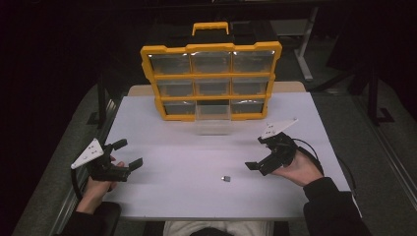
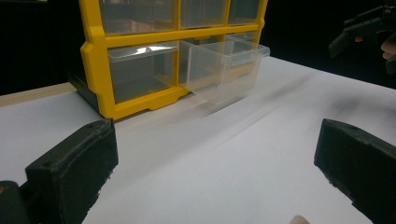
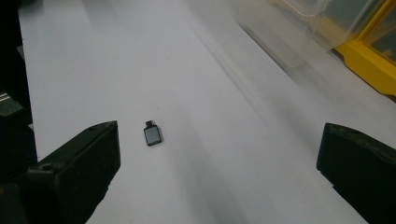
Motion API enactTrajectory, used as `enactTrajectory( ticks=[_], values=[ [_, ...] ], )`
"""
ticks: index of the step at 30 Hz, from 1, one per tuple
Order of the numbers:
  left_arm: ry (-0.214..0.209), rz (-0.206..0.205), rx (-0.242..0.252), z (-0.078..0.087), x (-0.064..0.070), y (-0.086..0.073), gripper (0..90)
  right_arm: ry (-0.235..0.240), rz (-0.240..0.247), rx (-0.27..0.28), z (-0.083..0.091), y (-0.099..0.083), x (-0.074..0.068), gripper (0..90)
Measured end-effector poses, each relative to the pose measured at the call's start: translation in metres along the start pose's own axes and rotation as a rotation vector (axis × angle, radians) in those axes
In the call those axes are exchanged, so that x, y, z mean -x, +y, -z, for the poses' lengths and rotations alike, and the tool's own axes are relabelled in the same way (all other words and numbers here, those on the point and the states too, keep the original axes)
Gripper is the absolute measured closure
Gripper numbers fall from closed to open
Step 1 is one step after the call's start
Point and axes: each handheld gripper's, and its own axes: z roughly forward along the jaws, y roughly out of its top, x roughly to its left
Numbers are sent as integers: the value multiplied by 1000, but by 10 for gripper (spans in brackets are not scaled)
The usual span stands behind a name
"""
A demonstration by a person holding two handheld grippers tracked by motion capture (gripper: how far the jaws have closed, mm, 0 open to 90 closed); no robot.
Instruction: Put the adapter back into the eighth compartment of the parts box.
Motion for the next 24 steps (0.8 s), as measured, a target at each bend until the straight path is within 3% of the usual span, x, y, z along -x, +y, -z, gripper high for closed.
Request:
enactTrajectory(
  ticks=[24],
  values=[
    [-6,-4,-1,0,0,0,0,60,59,-122,-34,13,-6,0]
  ],
)
